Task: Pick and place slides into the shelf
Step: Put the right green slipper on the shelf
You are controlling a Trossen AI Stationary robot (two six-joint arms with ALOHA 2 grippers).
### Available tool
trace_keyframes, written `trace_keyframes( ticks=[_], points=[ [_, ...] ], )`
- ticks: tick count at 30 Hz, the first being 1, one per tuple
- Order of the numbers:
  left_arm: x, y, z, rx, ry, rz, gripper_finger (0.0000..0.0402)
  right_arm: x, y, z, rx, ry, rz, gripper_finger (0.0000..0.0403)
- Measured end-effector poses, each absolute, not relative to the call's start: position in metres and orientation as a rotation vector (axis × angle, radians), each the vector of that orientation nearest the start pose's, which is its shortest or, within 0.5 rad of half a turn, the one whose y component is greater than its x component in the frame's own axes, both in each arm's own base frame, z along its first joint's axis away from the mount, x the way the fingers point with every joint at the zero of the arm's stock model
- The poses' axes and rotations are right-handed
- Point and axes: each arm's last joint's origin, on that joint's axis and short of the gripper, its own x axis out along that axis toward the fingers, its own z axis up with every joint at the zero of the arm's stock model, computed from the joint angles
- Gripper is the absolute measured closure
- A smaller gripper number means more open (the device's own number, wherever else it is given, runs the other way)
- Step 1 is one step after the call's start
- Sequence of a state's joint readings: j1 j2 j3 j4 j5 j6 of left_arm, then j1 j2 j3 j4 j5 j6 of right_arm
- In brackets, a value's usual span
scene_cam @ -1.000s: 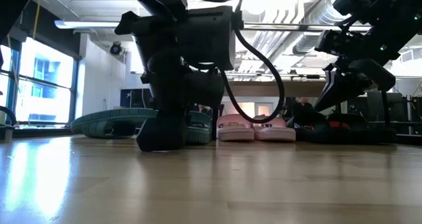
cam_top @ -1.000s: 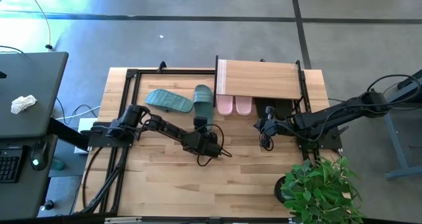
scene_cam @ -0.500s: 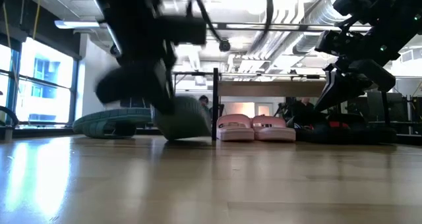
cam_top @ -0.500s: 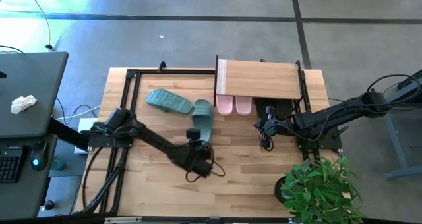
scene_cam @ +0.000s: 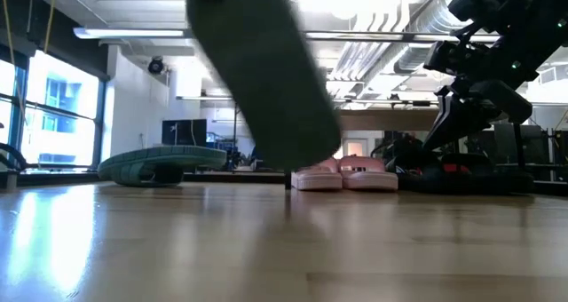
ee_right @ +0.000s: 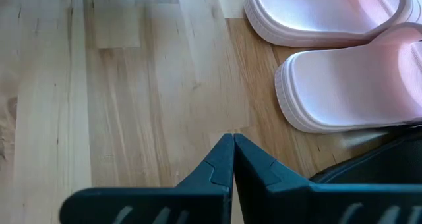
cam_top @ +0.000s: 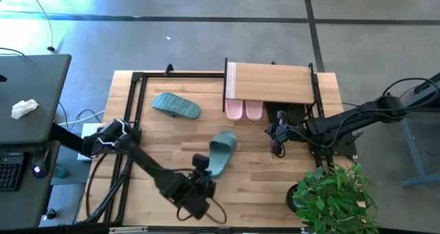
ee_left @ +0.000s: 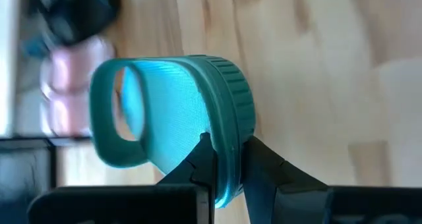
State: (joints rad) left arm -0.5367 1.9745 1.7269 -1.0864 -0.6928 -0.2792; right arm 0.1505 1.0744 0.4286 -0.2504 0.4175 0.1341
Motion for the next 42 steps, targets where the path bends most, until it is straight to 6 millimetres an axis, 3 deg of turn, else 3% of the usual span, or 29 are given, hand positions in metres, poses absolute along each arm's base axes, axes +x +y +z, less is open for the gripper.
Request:
trace_keyframes(
  ticks=[6,12,17,21,28,33,37,42],
  points=[
    [0.353,-0.201,0.309,0.621,0.880,0.288,0.0368,0.185,0.016,0.162,-0.126,0.843,-0.304,0.0403],
    [0.353,-0.197,0.355,0.740,0.748,0.392,0.0368,0.185,0.016,0.162,-0.125,0.844,-0.301,0.0403],
    [0.359,-0.182,0.378,0.903,0.683,0.576,0.0368,0.185,0.016,0.162,-0.125,0.844,-0.301,0.0403],
    [0.371,-0.155,0.388,0.986,0.698,0.736,0.0368,0.185,0.016,0.162,-0.124,0.844,-0.301,0.0403],
    [0.408,-0.074,0.391,0.982,0.824,0.767,0.0372,0.184,0.016,0.162,-0.101,0.842,-0.311,0.0403],
    [0.436,-0.018,0.368,0.913,0.902,0.700,0.0372,0.181,0.016,0.160,-0.095,0.872,-0.337,0.0403],
    [0.447,0.008,0.345,0.923,0.999,0.716,0.0372,0.174,0.022,0.163,-0.168,0.867,-0.363,0.0403],
    [0.455,0.020,0.328,0.922,1.051,0.721,0.0372,0.158,0.027,0.180,-0.228,0.785,-0.370,0.0403]
  ],
)
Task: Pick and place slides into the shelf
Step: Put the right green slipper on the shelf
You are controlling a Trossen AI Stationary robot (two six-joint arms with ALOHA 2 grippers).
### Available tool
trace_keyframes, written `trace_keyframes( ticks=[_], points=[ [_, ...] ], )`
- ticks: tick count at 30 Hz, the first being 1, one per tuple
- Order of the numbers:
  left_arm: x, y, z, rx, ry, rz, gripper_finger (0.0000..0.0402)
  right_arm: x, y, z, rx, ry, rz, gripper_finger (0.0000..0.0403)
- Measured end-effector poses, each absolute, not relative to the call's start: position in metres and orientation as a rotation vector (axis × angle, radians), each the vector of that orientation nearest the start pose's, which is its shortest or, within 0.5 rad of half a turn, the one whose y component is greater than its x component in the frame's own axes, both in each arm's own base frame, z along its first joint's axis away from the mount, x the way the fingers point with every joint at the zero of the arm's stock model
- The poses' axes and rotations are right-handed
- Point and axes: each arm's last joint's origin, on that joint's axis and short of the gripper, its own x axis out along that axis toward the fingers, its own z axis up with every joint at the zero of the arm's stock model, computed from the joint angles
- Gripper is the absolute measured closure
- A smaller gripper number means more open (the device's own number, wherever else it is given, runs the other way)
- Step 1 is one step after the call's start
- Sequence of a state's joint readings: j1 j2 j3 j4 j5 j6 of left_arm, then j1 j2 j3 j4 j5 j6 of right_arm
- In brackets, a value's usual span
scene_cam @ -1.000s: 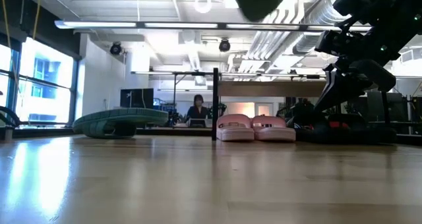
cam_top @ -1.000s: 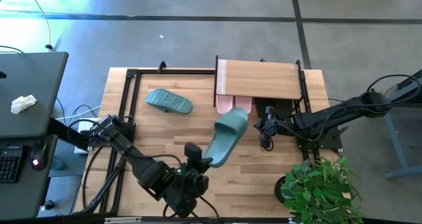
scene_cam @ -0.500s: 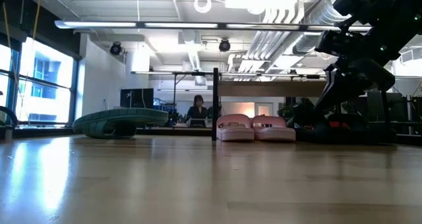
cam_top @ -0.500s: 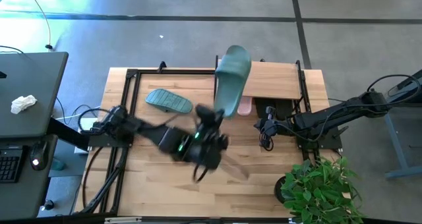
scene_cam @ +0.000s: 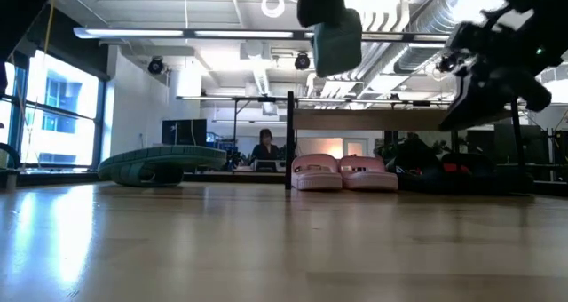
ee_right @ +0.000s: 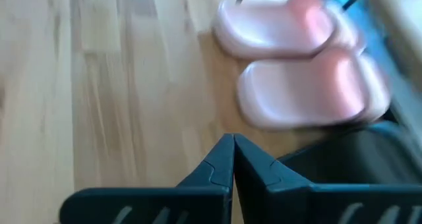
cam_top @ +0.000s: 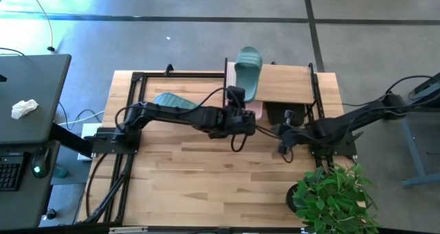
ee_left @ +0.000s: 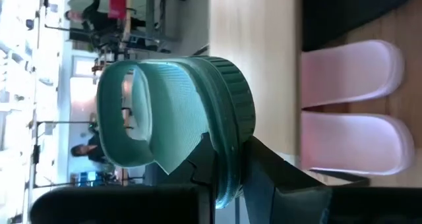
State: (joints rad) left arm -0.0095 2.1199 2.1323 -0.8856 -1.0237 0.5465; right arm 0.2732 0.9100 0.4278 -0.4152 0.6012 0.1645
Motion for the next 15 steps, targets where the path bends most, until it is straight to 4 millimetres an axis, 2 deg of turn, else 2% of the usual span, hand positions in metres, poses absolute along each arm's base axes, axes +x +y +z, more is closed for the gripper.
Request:
trace_keyframes(
  ticks=[7,15],
  points=[
    [0.466,0.025,0.314,0.934,1.063,0.710,0.0372,0.121,0.023,0.218,-0.222,0.531,-0.341,0.0403],
    [0.481,0.036,0.309,0.964,1.012,0.737,0.0372,0.069,0.007,0.255,0.044,0.111,-0.289,0.0403]
  ],
)
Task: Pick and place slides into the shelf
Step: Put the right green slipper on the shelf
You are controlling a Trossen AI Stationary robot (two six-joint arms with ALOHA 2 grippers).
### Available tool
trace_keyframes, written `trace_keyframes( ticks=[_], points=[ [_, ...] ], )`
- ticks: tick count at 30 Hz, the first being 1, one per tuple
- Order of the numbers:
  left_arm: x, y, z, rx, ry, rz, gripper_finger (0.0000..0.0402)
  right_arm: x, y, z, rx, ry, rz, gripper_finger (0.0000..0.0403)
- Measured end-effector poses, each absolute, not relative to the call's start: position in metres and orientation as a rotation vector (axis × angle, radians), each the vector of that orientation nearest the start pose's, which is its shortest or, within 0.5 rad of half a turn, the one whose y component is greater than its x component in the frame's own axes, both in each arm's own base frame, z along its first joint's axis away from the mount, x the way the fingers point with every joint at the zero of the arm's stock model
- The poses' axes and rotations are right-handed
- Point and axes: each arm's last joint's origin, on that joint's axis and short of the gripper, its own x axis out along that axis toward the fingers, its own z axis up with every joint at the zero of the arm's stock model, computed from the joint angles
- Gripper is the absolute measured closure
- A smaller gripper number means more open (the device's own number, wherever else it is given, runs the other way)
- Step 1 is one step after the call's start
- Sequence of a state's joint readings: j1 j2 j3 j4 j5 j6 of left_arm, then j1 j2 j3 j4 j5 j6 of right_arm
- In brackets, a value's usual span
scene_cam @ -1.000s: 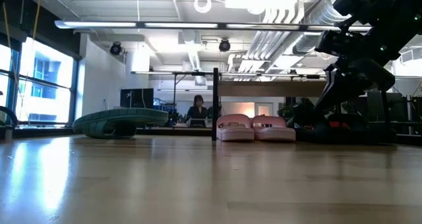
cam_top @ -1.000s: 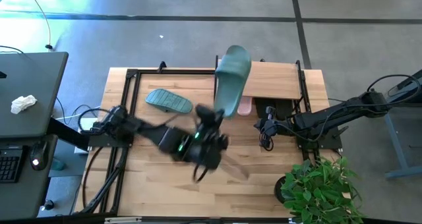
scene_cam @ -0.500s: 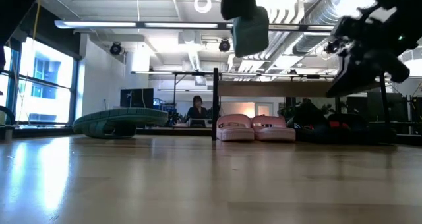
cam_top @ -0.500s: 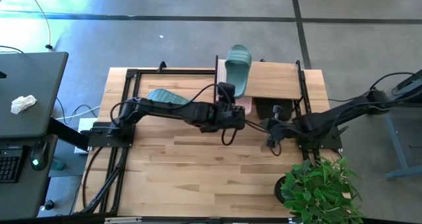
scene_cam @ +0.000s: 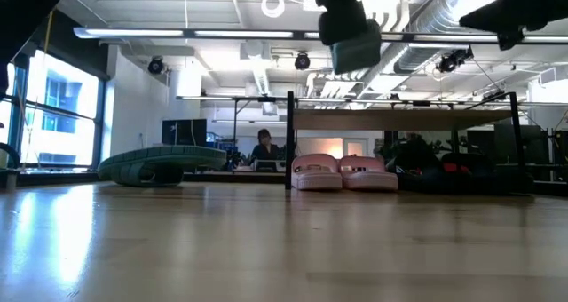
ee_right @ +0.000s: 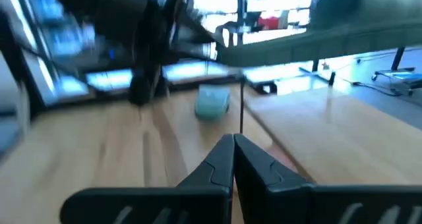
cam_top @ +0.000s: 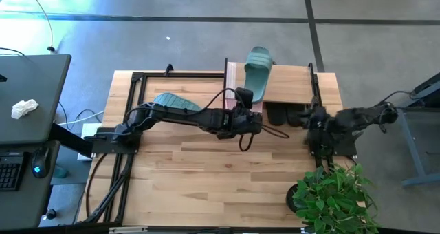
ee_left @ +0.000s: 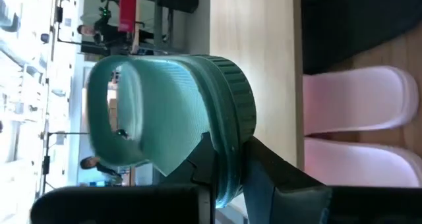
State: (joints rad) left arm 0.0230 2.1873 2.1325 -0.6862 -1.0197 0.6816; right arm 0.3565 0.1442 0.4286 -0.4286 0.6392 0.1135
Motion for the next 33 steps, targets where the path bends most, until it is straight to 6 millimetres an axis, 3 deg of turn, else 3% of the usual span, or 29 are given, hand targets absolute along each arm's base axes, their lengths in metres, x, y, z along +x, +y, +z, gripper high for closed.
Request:
trace_keyframes(
  ticks=[6,13,21,26,33],
  points=[
    [0.492,0.059,0.305,0.942,0.962,0.774,0.0372,0.049,0.000,0.260,0.153,-0.017,-0.291,0.0403],
    [0.506,0.078,0.281,0.913,0.953,0.819,0.0372,0.051,0.001,0.258,0.136,0.014,-0.280,0.0403],
    [0.517,0.057,0.247,0.980,1.027,0.852,0.0372,0.052,0.001,0.254,0.138,0.055,-0.290,0.0403],
    [0.520,0.050,0.240,0.968,1.015,0.851,0.0372,0.052,0.001,0.252,0.151,0.069,-0.299,0.0403],
    [0.518,0.054,0.235,0.926,1.022,0.865,0.0372,0.052,0.001,0.247,0.178,0.104,-0.304,0.0403]
  ],
)
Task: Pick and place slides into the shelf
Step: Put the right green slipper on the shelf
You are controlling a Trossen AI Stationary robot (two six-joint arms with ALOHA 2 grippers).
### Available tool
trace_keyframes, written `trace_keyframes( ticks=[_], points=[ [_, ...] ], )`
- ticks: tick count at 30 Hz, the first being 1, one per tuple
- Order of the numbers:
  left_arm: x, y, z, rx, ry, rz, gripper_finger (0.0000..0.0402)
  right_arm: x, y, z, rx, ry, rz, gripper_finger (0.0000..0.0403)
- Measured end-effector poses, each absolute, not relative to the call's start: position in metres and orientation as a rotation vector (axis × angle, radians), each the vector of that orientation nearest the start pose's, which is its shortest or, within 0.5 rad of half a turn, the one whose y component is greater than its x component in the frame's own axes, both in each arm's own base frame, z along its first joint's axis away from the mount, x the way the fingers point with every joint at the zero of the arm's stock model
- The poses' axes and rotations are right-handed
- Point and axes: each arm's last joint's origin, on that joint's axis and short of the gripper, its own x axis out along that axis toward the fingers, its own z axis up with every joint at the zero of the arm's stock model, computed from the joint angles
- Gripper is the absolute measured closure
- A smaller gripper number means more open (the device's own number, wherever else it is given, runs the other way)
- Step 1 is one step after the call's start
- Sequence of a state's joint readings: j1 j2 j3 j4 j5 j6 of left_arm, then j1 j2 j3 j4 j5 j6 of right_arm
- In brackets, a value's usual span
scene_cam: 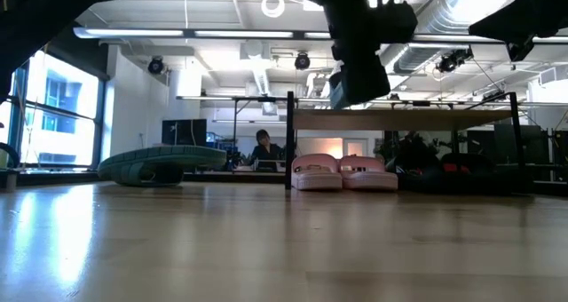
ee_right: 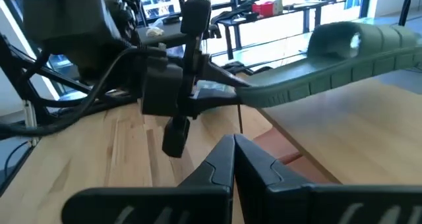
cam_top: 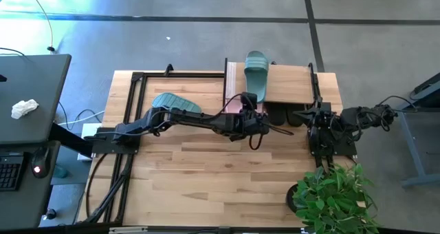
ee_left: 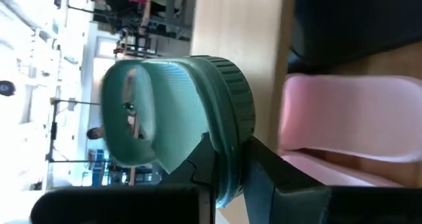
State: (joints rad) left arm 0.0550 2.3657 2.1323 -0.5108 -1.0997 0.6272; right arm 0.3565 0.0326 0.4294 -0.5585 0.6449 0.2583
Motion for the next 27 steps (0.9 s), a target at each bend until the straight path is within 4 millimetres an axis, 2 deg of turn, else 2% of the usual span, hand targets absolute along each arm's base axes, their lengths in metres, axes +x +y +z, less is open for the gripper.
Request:
trace_keyframes(
  ticks=[27],
  points=[
    [0.512,0.054,0.223,0.862,1.093,0.660,0.0373,0.052,0.001,0.247,0.171,0.111,-0.303,0.0403]
  ],
)
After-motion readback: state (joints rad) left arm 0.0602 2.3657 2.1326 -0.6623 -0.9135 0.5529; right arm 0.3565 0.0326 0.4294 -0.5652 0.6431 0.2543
